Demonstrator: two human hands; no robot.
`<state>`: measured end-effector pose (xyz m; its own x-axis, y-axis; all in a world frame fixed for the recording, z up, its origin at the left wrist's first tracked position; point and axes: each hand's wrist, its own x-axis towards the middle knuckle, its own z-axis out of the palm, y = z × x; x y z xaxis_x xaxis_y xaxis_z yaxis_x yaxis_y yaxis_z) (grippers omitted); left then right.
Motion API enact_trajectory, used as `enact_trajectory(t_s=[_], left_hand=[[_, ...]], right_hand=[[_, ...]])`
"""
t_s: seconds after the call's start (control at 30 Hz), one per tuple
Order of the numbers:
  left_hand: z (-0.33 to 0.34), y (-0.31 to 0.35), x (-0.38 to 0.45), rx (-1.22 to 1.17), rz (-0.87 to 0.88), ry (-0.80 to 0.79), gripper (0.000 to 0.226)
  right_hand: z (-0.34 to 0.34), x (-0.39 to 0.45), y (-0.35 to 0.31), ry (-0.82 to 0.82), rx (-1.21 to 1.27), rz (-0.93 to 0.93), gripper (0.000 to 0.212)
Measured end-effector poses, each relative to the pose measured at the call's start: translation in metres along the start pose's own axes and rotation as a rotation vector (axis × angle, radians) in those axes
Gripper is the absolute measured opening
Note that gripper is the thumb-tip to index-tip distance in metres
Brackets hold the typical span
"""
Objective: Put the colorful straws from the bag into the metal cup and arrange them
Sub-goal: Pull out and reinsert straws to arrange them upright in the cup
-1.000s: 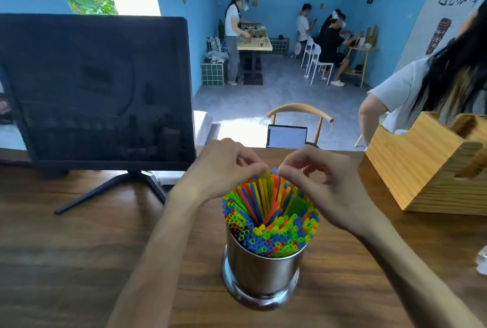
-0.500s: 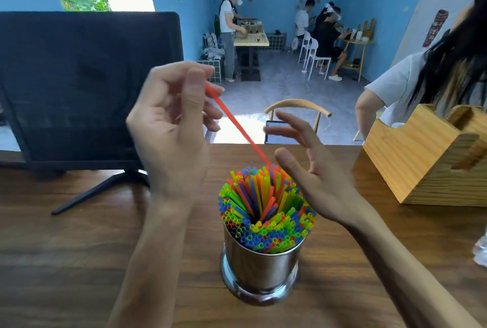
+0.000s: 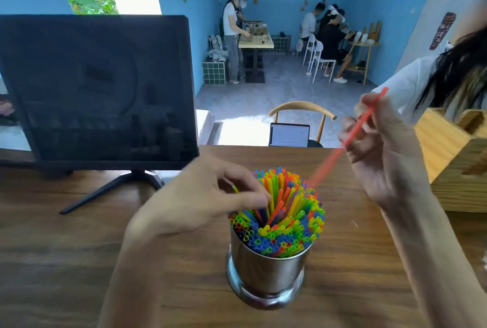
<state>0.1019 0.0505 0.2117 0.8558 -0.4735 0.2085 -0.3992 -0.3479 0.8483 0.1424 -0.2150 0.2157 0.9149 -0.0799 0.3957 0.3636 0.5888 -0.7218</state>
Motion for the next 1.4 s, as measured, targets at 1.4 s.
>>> enact_trajectory(t_s=[1.4], left_hand=[[0.037,-0.035,0.021,0.136,-0.063,0.142,0.039]], right_hand=[[-0.017,-0.031,0.048,-0.315,-0.845,0.287,0.033]])
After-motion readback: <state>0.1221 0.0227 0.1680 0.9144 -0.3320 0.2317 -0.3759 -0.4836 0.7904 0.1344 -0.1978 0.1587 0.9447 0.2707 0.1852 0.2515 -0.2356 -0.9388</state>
